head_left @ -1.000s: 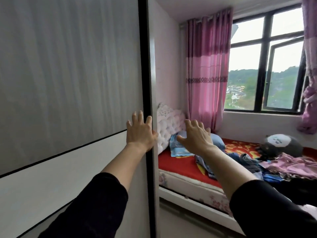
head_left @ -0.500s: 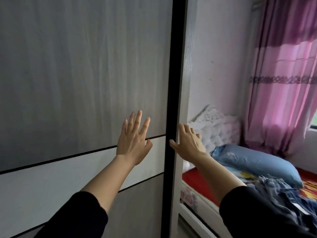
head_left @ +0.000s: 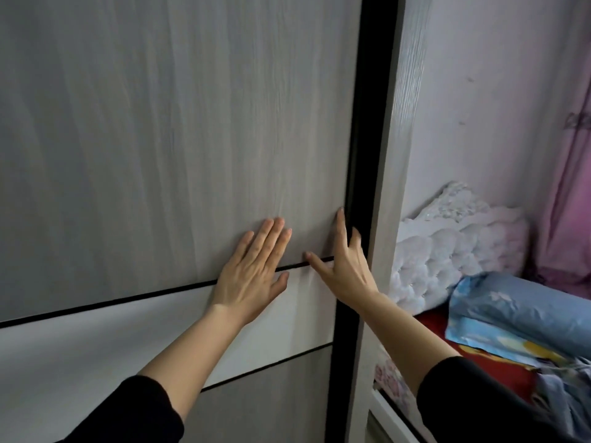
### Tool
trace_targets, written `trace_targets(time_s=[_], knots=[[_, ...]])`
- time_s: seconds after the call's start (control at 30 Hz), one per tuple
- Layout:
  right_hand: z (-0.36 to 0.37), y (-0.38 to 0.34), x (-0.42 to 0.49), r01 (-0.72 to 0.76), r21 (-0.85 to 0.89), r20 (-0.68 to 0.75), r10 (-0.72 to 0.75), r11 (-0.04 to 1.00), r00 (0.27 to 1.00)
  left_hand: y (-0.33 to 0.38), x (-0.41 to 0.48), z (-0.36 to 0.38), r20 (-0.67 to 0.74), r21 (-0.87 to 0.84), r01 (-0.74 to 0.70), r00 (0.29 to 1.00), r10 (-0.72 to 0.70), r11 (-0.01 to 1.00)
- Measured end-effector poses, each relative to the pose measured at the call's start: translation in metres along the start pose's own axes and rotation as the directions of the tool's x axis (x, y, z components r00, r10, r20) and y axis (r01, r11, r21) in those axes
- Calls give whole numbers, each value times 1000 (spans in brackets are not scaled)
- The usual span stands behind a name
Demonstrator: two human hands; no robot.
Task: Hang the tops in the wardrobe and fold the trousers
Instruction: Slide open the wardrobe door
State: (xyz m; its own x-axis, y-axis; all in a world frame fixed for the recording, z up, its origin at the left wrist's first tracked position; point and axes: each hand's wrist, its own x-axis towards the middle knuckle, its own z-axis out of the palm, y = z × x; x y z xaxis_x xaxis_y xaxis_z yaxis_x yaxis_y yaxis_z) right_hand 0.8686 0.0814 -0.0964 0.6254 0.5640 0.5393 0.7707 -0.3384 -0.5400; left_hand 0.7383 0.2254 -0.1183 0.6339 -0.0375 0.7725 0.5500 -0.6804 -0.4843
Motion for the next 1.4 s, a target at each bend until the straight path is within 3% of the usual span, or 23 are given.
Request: trace_targets(time_s=[0.33, 0.7, 0.87, 1.2, 1.4], knots=[[29, 11, 2, 158, 58, -143, -148, 986, 979, -3, -5, 12, -162, 150, -9, 986, 34, 989], [61, -26, -14, 292, 10, -139, -288, 956, 948, -59, -51, 5, -159, 200, 23, 987, 10, 980], [77, -61, -24, 392, 45, -114, -386, 919, 916, -95, -85, -3, -148, 176, 77, 988, -51, 981], [111, -144, -38, 620, 147, -61, -618, 771, 784, -178, -162, -29, -93, 45, 283, 956, -279, 958], [148, -219, -66, 548, 236, -100, -541, 802, 835, -225, -219, -41, -84, -34, 391, 916, -393, 920]])
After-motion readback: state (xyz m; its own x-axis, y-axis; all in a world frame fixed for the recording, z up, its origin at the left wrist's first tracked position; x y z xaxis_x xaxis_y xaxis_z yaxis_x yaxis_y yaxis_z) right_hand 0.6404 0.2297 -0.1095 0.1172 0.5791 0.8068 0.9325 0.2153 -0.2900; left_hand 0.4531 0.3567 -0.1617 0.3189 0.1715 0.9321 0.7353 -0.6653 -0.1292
